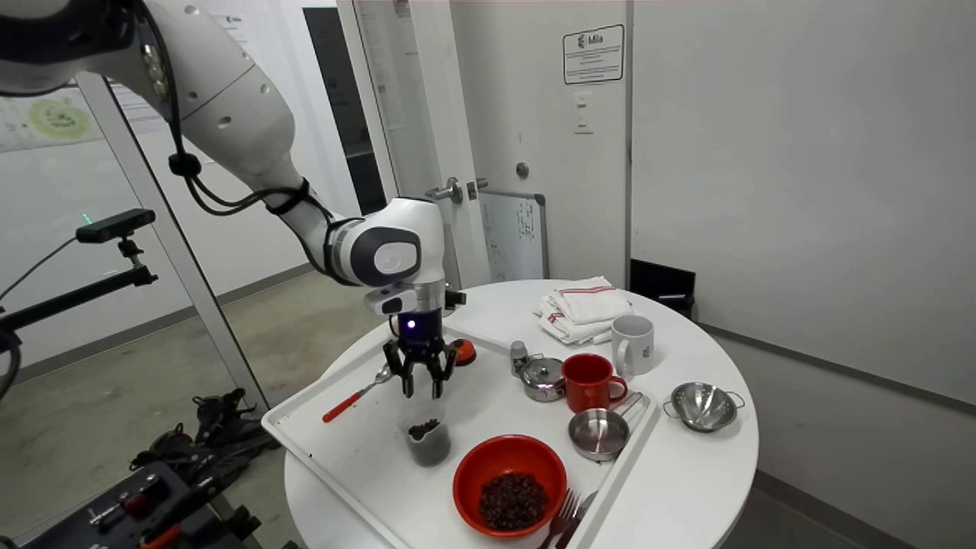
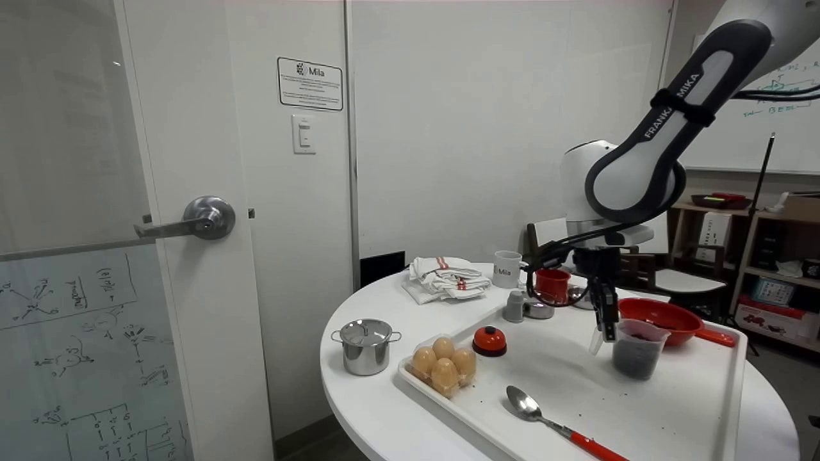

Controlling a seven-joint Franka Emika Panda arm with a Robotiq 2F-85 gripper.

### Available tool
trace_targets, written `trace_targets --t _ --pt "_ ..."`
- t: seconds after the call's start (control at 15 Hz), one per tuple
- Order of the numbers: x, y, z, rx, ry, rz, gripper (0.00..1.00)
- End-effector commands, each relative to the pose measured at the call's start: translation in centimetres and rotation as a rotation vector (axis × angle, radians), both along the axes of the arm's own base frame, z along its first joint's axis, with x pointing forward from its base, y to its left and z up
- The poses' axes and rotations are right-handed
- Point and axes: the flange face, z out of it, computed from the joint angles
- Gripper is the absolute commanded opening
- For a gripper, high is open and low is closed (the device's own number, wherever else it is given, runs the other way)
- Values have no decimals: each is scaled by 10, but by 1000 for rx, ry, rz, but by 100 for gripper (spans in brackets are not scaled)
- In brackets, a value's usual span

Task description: Pour some of the contents in the clear jug into the red bowl

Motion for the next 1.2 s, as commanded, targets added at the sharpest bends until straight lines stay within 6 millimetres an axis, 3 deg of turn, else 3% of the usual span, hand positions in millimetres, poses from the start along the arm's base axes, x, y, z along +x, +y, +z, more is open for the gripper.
trace_targets --t 0.0,0.13,0.2,0.47,0.73,1.13 --pt "-8 -1 2 25 -26 -15 21" --pt "-9 -1 2 25 -32 -17 6" --pt "-10 0 2 25 -34 -15 4" --pt "-9 11 18 31 -45 56 7" --pt "-12 22 50 57 -84 193 7" --pt "-26 12 92 163 -113 484 7"
